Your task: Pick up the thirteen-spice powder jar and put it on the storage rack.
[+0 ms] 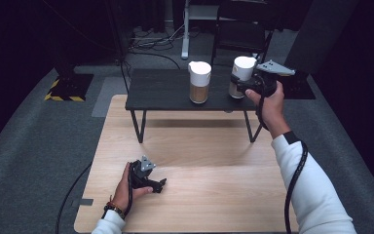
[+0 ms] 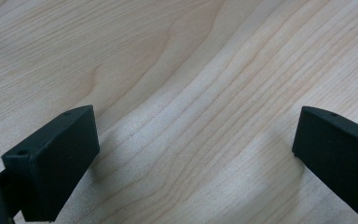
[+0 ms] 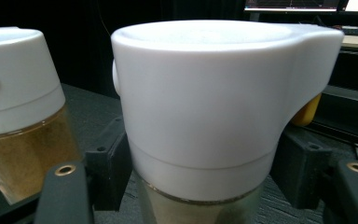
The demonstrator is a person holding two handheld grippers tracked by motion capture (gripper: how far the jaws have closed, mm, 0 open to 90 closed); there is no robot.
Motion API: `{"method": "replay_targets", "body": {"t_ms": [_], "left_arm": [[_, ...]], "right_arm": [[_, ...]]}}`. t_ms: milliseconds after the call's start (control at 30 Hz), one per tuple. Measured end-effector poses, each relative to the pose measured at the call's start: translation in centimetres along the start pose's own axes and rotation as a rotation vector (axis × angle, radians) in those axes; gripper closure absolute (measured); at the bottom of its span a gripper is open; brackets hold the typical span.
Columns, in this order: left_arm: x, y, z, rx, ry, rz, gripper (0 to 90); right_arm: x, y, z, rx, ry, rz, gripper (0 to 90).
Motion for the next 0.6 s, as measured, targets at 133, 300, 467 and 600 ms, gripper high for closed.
{"method": "replay_targets", "body": {"t_ms": [133, 300, 467, 600], "left_arm": [[0.0, 0.0, 0.0, 0.0, 0.0, 0.0, 0.4], [0.0, 0.01, -0.01, 0.0, 0.0, 0.0, 0.4], [0.0, 0.01, 0.0, 0.001, -0.001, 0.0, 0.4], [0.01, 0.01, -0.01, 0.001, -0.001, 0.0, 0.4]], "right_arm": [[0.09, 0.01, -0.25, -0.004, 0.004, 0.001, 30.3], [0.17, 0.05, -0.55, -0.002, 0.009, -0.001, 30.3], [0.13, 0.0, -0.85, 0.005, 0.004, 0.0, 30.3], [0.02, 0.01, -1.04, 0.003, -0.003, 0.001, 30.2]]}}
Point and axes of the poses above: each handheld gripper's, and its own axes: x roughly forward along the jaws, z roughly out of its top, y roughly to its left, the point moved 6 cm from there along x, roughly forward along the jaws, and after that the axes turned 1 degree about x, right-handed, at the moved point
